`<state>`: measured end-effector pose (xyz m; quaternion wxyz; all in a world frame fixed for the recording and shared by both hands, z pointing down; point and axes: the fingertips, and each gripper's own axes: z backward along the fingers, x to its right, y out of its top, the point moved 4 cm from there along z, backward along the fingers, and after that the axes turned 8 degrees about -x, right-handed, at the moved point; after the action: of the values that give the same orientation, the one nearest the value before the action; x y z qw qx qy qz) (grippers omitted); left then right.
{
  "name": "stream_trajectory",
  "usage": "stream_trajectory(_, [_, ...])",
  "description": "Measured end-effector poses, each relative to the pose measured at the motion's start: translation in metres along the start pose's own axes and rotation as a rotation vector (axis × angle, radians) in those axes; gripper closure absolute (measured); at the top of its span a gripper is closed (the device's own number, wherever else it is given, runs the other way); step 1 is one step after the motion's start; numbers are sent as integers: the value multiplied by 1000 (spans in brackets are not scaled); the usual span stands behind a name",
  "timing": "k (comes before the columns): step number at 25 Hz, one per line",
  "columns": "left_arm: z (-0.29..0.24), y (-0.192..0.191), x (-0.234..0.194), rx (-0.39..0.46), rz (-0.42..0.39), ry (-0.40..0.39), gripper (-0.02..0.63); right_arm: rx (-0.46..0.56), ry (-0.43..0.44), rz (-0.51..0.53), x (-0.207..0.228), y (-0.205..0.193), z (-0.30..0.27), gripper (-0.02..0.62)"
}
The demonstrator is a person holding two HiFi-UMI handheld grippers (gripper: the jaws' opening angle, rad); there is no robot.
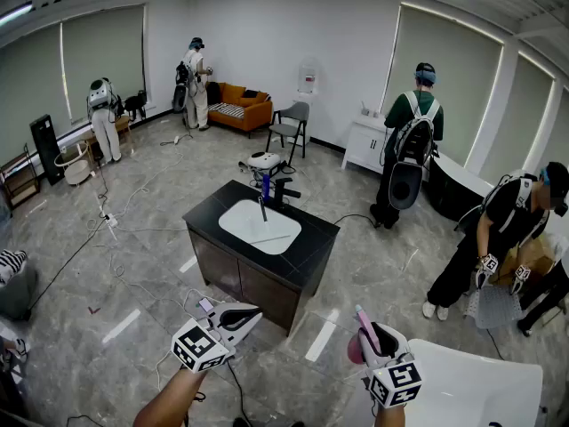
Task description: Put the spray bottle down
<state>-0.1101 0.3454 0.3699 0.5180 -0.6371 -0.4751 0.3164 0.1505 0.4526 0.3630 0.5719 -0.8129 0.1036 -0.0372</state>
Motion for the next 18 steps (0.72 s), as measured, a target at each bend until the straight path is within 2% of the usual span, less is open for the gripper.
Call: stream_trajectory(18, [25, -14, -26, 6, -13, -31, 601, 13, -31, -18, -26, 4, -21, 479])
